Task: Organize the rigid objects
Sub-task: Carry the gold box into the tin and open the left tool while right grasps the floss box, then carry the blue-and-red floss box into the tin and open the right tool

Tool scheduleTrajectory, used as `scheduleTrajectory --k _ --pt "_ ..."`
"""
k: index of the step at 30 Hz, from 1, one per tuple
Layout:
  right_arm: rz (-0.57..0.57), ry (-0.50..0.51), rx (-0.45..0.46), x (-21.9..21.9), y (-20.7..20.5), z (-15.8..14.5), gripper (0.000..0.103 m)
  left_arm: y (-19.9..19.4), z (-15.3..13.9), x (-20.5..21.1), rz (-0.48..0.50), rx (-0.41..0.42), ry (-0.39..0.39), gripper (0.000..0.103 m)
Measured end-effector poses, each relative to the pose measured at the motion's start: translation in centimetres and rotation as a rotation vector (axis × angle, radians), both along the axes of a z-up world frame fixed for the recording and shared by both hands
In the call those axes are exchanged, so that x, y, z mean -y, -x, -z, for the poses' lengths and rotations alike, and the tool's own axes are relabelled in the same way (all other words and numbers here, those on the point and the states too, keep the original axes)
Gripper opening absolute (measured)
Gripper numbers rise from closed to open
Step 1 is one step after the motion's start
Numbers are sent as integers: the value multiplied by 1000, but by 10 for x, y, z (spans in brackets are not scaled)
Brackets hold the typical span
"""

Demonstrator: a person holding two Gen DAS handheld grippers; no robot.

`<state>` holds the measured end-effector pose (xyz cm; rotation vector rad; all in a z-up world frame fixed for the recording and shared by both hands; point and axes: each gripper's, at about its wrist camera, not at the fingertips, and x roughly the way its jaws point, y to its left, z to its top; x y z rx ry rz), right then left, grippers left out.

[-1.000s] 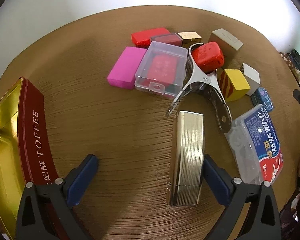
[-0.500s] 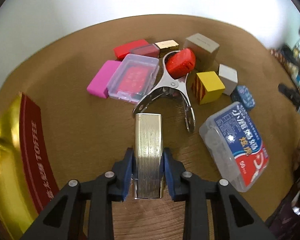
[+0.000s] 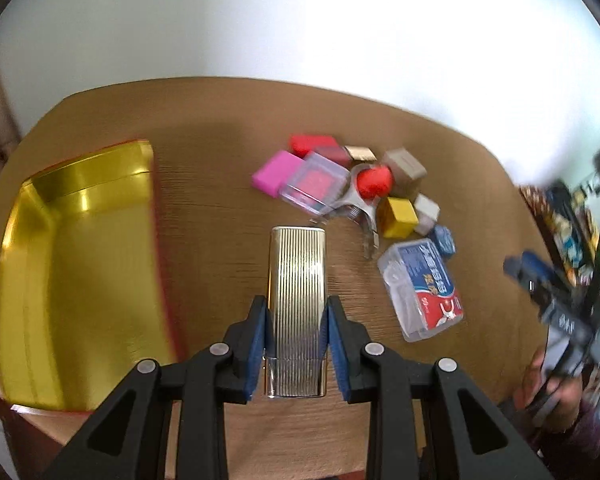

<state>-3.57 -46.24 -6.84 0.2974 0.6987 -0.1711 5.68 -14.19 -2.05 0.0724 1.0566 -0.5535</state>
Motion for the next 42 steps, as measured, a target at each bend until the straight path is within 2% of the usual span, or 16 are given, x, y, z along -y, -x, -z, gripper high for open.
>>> scheduleTrajectory --k 3,6,14,19,26,27,29,30,31,34,37,42 --pt "-55 -6 -31 -25 -7 -8 103 13 -16 -20 -56 14 3 29" --pt "-82 -28 -69 -40 -15 -7 103 8 -25 -46 -104 24 -2 29" --pt "-135 22 -169 -77 -29 11 103 -17 -2 -90 -244 4 -42 29" --pt "-120 102 -228 -87 -47 21 103 -33 17 -93 -266 1 -96 29" --pt "-122 118 -296 -91 -66 34 102 -46 30 -88 -275 8 -174 30" --pt "-125 114 -299 -92 -67 34 100 -46 31 -87 -271 11 -176 30" --pt "-128 120 -307 -94 -68 35 87 -45 30 -86 -274 26 -193 32" --pt "-135 122 -319 -96 -71 38 69 -45 29 -85 -277 33 -210 36" --pt "-140 120 -334 -98 -73 41 58 -45 29 -84 -277 35 -220 37" --pt "-147 140 -338 -103 -73 44 58 -39 22 -89 -301 45 -205 37" --pt "-164 120 -323 -106 -67 41 58 -26 5 -108 -370 68 -112 37" --pt "-225 90 -248 -121 -58 7 58 0 -12 -135 -438 92 -45 38"
